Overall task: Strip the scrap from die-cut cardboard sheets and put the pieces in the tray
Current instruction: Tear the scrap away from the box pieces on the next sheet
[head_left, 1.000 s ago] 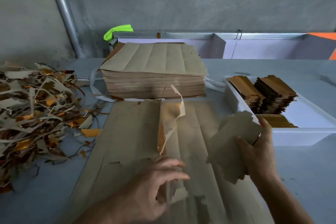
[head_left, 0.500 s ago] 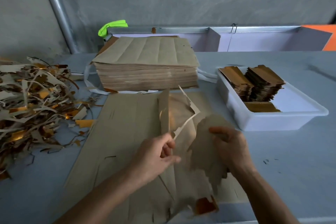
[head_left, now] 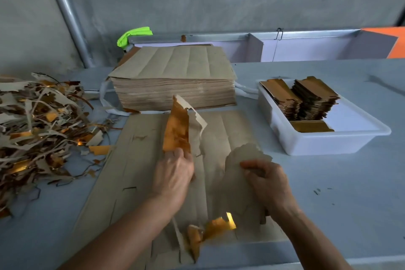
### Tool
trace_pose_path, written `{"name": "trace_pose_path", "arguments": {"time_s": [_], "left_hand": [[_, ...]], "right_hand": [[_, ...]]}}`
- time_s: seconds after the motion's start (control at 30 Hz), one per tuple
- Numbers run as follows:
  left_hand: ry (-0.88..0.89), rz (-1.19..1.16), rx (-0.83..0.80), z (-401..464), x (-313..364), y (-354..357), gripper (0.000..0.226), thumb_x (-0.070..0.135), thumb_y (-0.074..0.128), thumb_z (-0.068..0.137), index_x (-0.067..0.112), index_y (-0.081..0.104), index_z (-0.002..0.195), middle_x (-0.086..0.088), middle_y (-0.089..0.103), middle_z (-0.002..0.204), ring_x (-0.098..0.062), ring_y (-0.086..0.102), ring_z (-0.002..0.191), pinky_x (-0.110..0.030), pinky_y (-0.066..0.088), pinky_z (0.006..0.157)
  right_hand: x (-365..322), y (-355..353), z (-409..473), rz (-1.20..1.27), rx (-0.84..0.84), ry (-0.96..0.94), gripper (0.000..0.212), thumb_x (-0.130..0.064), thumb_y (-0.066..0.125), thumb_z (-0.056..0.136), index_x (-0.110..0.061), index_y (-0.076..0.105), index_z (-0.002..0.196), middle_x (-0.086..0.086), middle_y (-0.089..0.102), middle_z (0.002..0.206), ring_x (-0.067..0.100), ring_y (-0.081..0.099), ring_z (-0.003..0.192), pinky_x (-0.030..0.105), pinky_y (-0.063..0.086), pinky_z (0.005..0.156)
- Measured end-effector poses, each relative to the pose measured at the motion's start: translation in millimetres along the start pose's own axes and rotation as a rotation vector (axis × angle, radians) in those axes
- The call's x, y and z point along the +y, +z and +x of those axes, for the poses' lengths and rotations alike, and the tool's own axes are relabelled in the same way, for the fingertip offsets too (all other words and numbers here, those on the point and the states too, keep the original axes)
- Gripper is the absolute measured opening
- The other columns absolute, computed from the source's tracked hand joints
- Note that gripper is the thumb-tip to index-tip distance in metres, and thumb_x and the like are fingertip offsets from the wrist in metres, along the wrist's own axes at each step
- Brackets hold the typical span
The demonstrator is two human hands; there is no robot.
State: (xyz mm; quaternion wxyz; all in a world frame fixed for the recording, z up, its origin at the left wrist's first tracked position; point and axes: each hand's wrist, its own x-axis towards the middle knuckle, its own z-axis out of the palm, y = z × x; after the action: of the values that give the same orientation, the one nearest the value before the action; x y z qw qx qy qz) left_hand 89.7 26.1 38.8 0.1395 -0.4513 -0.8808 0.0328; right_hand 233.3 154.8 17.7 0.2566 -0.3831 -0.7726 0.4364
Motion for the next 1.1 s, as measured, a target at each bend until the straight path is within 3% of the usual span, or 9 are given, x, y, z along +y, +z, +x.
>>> {"name": "trace_pose_path", "arguments": {"time_s": [0.07,0.17,0.4,0.47,0.6,0.67,0.77,0.93,1.1], "left_hand": [[-0.02,-0.074,-0.037,1.1,-6.1,0.1,0.011,0.018,0.051,0.096,0.013,0.057,0.104,-0.002,0.047,0.103,-0.012,0.048,0.081,-0.024,0.041,0.069],[-0.031,-0.309,-0.038,2.4,-17.3,5.0,0.018,0.034,0.052,0.094,0.022,0.065,0.098,0.007,0.042,0.093,-0.006,0.043,0.078,-0.019,0.032,0.067],[-0.206,-0.993,-0.003,2.8,-26.8,4.7,0.017,0.022,0.049,0.097,0.019,0.055,0.082,0.006,0.059,0.078,-0.01,0.056,0.07,-0.01,0.035,0.054],[-0.223,-0.992,-0.014,1.9,-27.9,5.9,0.011,0.029,0.053,0.094,0.02,0.052,0.089,0.008,0.059,0.082,-0.01,0.058,0.073,-0.011,0.037,0.055],[-0.194,-0.564,-0.174,0.4,-24.0,16.0,0.032,0.051,0.067,0.08,0.029,0.047,0.094,0.012,0.05,0.082,-0.003,0.051,0.072,-0.016,0.035,0.054],[-0.195,-0.456,-0.147,1.0,-19.7,22.6,0.03,0.05,0.067,0.08,0.026,0.055,0.093,0.01,0.05,0.086,-0.005,0.051,0.075,-0.018,0.04,0.06],[-0.182,-0.421,-0.056,2.9,-17.7,29.8,0.014,0.04,0.065,0.086,0.026,0.064,0.089,0.009,0.052,0.089,-0.008,0.053,0.081,-0.021,0.046,0.071],[-0.112,-0.658,0.096,7.4,-26.9,28.5,0.009,0.028,0.065,0.086,0.02,0.062,0.086,0.008,0.044,0.094,-0.011,0.047,0.09,-0.022,0.04,0.078],[-0.117,-1.116,0.252,2.2,-35.3,11.1,0.015,0.012,0.06,0.09,0.011,0.055,0.076,0.003,0.05,0.081,0.001,0.046,0.074,-0.01,0.034,0.065]], "right_hand": [[-2.2,3.5,2.5,-0.017,-0.01,-0.026,0.024,-0.01,0.056,0.093,-0.023,0.07,0.106,-0.013,0.054,0.096,-0.004,0.05,0.079,0.006,0.04,0.066],[-8.9,8.0,7.2,-0.088,-0.03,-0.068,0.025,-0.008,0.054,0.093,-0.02,0.07,0.108,-0.012,0.055,0.097,-0.003,0.049,0.077,0.003,0.039,0.061],[-41.8,20.8,26.3,-0.288,-0.057,-0.166,0.029,-0.004,0.048,0.095,-0.012,0.067,0.115,0.003,0.065,0.117,0.003,0.048,0.085,-0.006,0.034,0.049],[-47.8,25.8,32.8,-0.341,-0.083,-0.176,0.028,-0.005,0.047,0.096,-0.01,0.067,0.114,0.004,0.066,0.115,0.004,0.053,0.083,-0.001,0.037,0.048],[-48.5,34.3,40.7,-0.357,-0.096,-0.134,0.029,-0.001,0.046,0.093,-0.01,0.071,0.107,0.004,0.069,0.11,0.009,0.058,0.083,0.006,0.041,0.059],[-45.2,33.7,40.5,-0.352,-0.087,-0.116,0.031,0.0,0.046,0.092,-0.011,0.071,0.107,0.004,0.069,0.111,0.009,0.058,0.087,0.01,0.041,0.067],[-40.9,28.4,38.0,-0.354,-0.092,-0.111,0.03,-0.001,0.048,0.093,-0.012,0.071,0.108,0.003,0.068,0.111,0.004,0.051,0.083,0.003,0.037,0.057],[-42.0,22.5,37.1,-0.348,-0.1,-0.125,0.027,-0.005,0.048,0.095,-0.012,0.069,0.112,0.002,0.067,0.114,0.003,0.051,0.084,0.002,0.037,0.055],[-62.0,20.8,40.1,-0.333,-0.031,-0.205,0.027,0.003,0.043,0.092,-0.001,0.07,0.097,0.009,0.069,0.098,0.018,0.062,0.077,0.021,0.054,0.06]]}}
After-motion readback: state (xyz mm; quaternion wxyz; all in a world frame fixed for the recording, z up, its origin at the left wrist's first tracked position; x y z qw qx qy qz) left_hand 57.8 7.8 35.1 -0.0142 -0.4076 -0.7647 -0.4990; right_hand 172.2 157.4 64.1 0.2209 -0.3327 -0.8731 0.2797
